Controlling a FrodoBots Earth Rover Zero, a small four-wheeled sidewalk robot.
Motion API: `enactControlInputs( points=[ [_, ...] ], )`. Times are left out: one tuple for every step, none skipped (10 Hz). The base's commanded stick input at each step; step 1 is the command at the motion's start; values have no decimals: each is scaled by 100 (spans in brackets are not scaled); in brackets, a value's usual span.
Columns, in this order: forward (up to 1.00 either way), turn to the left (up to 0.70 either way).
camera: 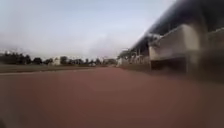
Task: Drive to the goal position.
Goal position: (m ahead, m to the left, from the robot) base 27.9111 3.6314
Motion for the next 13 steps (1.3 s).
enactControlInputs(
  points=[
    [70, 0],
    [70, 0],
    [70, 0],
    [70, 0],
    [70, 0],
    [70, 0],
    [70, 0],
    [70, 0],
    [70, 0],
    [70, 0],
    [70, 0],
    [70, 0],
    [70, 0]
  ],
)
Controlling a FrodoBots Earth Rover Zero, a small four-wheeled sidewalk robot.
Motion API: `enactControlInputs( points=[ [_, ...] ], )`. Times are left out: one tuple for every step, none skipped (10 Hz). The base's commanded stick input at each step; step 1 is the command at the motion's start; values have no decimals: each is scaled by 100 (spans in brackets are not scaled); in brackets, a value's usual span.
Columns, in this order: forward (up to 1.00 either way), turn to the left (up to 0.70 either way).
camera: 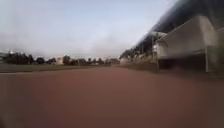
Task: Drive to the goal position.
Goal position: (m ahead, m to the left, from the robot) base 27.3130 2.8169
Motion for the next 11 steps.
enactControlInputs(
  points=[
    [70, 0],
    [70, 0],
    [70, 0],
    [70, 0],
    [70, 0],
    [70, 0],
    [70, 0],
    [70, 0],
    [70, 0],
    [70, 0],
    [70, 0]
  ],
)
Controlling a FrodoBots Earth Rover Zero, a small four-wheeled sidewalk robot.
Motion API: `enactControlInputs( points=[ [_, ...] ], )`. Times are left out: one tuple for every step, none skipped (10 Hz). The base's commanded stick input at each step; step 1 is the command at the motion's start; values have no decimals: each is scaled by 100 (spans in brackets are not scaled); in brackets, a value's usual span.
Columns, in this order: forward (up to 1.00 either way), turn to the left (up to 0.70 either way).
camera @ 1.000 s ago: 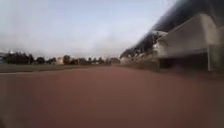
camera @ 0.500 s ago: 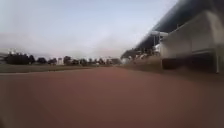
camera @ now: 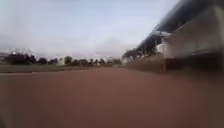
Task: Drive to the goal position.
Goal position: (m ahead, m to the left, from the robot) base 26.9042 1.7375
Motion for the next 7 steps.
enactControlInputs(
  points=[
    [70, 0],
    [70, 0],
    [70, 0],
    [70, 0],
    [70, 0],
    [70, 0],
    [70, 0]
  ],
)
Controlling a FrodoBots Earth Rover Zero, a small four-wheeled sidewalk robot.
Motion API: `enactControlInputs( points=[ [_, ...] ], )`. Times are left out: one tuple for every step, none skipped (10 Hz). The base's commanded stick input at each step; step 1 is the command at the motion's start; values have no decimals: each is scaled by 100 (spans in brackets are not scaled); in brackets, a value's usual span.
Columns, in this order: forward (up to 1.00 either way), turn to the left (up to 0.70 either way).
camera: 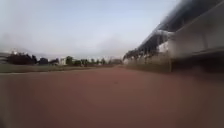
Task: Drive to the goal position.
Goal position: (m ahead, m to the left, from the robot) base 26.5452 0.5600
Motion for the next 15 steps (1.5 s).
enactControlInputs(
  points=[
    [70, 0],
    [70, 0],
    [70, 0],
    [70, 0],
    [70, 0],
    [70, 0],
    [70, 0],
    [70, 0],
    [70, 0],
    [70, 0],
    [70, 0],
    [70, 0],
    [70, 0],
    [70, 0],
    [70, 0]
  ],
)
